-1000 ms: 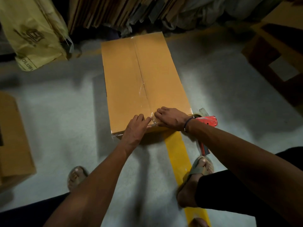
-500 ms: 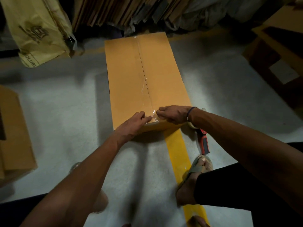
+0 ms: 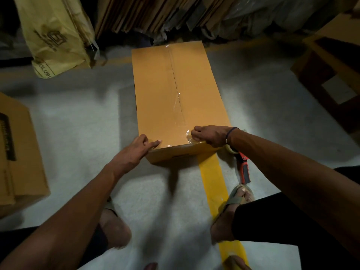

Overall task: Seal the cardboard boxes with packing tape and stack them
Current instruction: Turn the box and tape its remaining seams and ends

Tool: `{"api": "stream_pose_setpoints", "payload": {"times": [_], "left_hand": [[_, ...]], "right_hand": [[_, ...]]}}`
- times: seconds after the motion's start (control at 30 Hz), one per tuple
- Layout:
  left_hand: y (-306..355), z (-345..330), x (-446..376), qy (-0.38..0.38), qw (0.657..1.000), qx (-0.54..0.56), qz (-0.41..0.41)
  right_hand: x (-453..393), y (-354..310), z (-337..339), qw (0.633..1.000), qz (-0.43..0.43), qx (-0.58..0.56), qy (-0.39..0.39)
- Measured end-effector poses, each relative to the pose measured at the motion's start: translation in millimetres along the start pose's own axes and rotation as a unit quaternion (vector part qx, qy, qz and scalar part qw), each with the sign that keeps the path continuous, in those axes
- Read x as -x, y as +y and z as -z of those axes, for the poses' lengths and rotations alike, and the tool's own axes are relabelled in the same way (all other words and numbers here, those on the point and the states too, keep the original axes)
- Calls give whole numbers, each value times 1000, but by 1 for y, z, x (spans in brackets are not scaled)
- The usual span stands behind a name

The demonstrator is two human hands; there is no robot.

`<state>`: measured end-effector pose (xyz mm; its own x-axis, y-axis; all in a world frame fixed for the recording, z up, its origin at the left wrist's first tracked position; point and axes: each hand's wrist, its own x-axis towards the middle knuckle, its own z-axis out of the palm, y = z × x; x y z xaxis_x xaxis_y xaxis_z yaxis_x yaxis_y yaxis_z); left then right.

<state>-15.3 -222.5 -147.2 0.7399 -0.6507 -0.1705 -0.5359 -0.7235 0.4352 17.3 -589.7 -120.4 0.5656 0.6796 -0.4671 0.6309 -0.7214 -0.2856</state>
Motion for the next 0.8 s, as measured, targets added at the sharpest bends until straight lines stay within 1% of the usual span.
{"api": "stream_pose_setpoints", "payload": {"times": [0.07, 0.2, 0.27, 0.33, 0.43, 0.57, 0.67, 0.73, 0.8], "left_hand": [[2, -3, 5, 16, 1000, 17, 19], [14, -11, 9, 70, 992, 19, 105], [13, -16, 14, 86, 985, 11, 150], [13, -21, 16, 90, 980, 15, 174], [17, -26, 13, 76, 980, 18, 182], [8, -26, 12, 53, 983, 17, 173], [5, -23, 12, 35, 987, 29, 157], [6, -24, 13, 39, 985, 44, 161], [6, -26, 17, 63, 982, 63, 169]], "right_hand": [[6, 1, -4, 999, -10, 31, 29], [35, 19, -23, 985, -92, 105, 101], [52, 29, -29, 979, -138, 105, 110], [63, 36, -31, 973, -175, 94, 119], [68, 42, -29, 970, -195, 80, 118], [66, 44, -21, 976, -179, 84, 90], [68, 47, -18, 977, -166, 99, 85], [70, 46, -16, 976, -172, 106, 86], [71, 44, -16, 975, -181, 100, 84]]}}
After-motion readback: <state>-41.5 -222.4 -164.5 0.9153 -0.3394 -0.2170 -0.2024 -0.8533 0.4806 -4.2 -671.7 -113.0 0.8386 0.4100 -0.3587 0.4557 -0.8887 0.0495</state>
